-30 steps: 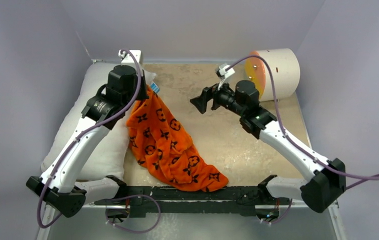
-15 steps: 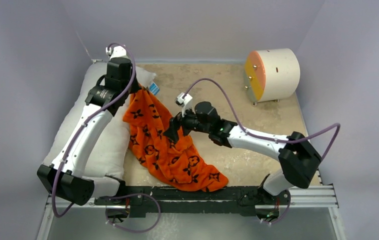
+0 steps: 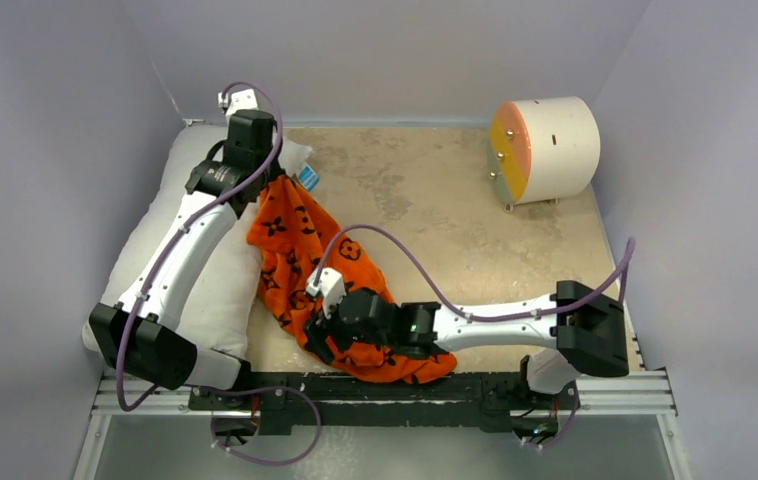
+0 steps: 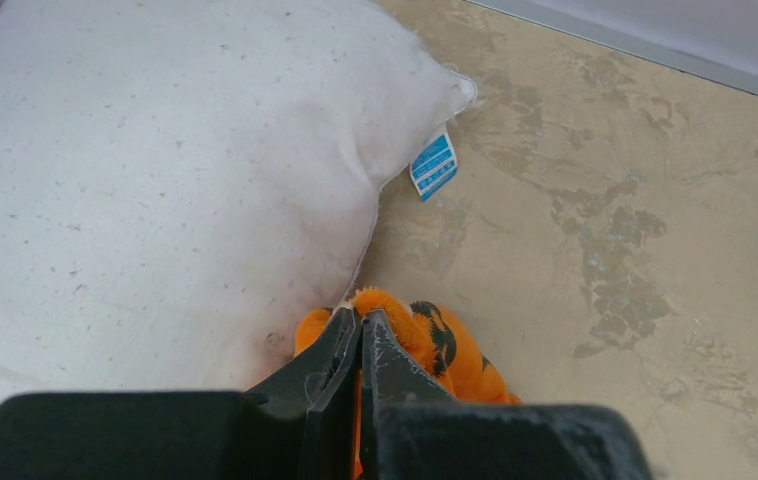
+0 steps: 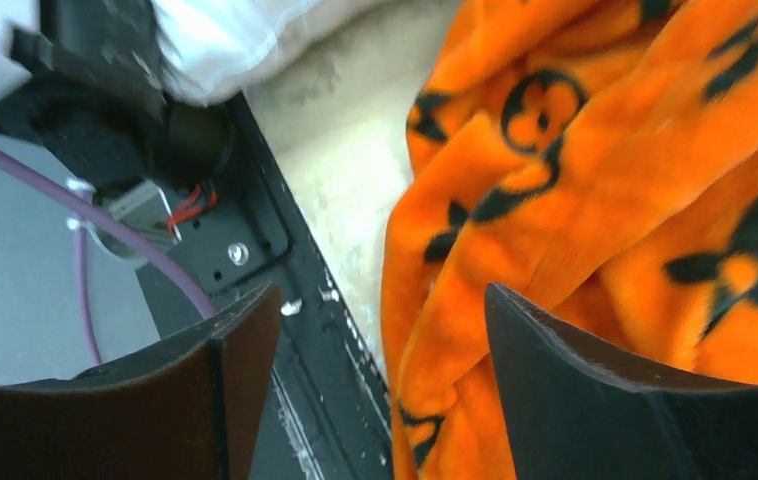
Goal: Remove the pillowcase from the pillow
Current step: Fold the pillowcase at the center of the board.
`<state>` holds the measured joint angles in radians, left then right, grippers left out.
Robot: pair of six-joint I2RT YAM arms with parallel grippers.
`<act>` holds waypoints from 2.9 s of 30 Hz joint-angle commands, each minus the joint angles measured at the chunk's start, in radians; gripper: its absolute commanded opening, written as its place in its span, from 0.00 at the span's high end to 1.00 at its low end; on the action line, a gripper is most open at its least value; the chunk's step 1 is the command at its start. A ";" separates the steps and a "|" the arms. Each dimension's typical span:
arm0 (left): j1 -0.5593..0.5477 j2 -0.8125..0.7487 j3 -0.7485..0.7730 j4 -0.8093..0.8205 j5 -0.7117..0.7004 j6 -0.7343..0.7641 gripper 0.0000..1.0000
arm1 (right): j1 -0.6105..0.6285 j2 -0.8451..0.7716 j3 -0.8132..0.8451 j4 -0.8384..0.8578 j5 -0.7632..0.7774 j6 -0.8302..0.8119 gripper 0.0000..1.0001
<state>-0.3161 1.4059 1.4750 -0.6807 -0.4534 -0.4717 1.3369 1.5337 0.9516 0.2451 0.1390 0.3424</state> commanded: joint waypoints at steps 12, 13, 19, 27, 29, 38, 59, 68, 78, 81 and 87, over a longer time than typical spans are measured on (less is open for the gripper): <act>0.012 -0.027 0.054 0.002 -0.025 0.000 1.00 | 0.108 0.196 0.073 -0.289 0.241 0.165 0.46; 0.012 -0.029 0.053 0.001 -0.026 0.001 1.00 | 0.108 0.208 0.080 -0.293 0.258 0.169 0.47; 0.015 -0.030 0.068 -0.012 -0.044 0.020 1.00 | 0.108 0.218 0.110 -0.378 0.352 0.244 0.86; 0.040 -0.014 0.142 -0.032 -0.059 0.057 1.00 | 0.107 -0.051 0.059 -0.496 0.488 0.270 0.98; 0.045 -0.007 0.163 -0.041 -0.042 0.062 1.00 | 0.105 -0.136 0.048 -0.500 0.503 0.259 0.98; 0.049 -0.007 0.167 -0.022 0.397 -0.008 1.00 | -0.057 -0.455 0.072 -0.601 0.652 0.125 1.00; 0.049 0.014 -0.229 0.162 0.374 -0.147 0.94 | -0.280 -0.441 -0.010 -0.605 0.540 0.043 1.00; 0.049 0.127 -0.144 0.141 0.344 -0.137 0.38 | -0.316 -0.310 0.134 -0.485 0.430 0.048 0.14; -0.005 -0.003 -0.278 0.058 0.694 -0.090 0.28 | -0.423 -0.278 0.112 -0.436 0.307 0.034 0.09; -0.027 0.003 -0.356 0.042 0.644 -0.066 0.28 | -0.433 -0.266 0.113 -0.424 0.281 0.022 0.08; -0.048 0.157 -0.332 0.116 0.574 -0.073 0.26 | -0.439 -0.265 0.133 -0.425 0.269 0.019 0.08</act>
<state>-0.3538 1.4773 1.1065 -0.6338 0.1612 -0.5583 0.9035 1.2827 1.0554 -0.2188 0.4236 0.3740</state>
